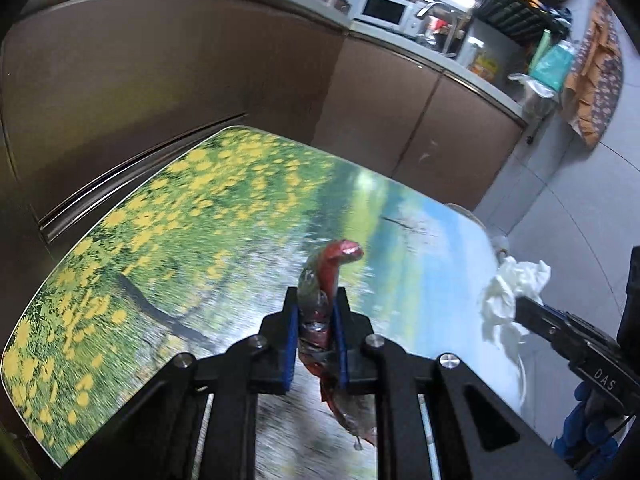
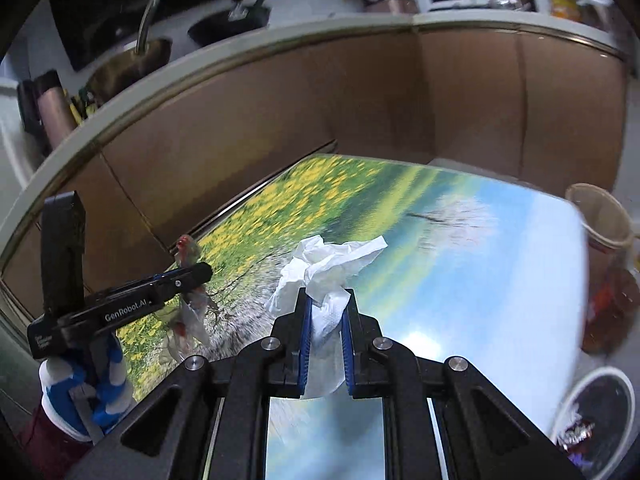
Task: Collect trash
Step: 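Carry the red-capped plastic item and white tissue over the bin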
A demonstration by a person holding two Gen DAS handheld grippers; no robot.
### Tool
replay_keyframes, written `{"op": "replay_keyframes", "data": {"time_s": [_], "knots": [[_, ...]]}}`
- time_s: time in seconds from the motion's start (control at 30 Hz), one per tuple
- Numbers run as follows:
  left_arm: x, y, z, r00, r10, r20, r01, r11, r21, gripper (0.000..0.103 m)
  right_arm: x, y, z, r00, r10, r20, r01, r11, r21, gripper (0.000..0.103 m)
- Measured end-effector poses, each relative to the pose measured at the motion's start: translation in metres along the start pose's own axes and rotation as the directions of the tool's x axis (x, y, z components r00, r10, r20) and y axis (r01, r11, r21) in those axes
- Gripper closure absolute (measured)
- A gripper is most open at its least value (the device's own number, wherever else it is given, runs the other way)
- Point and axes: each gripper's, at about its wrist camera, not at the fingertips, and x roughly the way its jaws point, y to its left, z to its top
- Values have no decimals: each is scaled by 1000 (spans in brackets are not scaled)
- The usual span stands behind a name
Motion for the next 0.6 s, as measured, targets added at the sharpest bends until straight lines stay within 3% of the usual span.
{"op": "replay_keyframes", "data": {"time_s": [0.13,0.23,0.4,0.6], "knots": [[-6,-46,-6,999,-53,-9,54,997,54,89,-49,-30,-18,996,-71,60,69,997,48,90],[-1,-98,-13,993,-114,-36,117,986,118,89,-88,-59,-35,980,-172,99,164,983,87,90],[20,-187,-32,975,-196,-102,214,953,213,89,-140,-117,-67,925,-363,116,341,924,175,89],[68,-296,-60,947,-244,-210,301,903,308,88,-166,-196,-104,836,-547,44,513,808,291,89]]}}
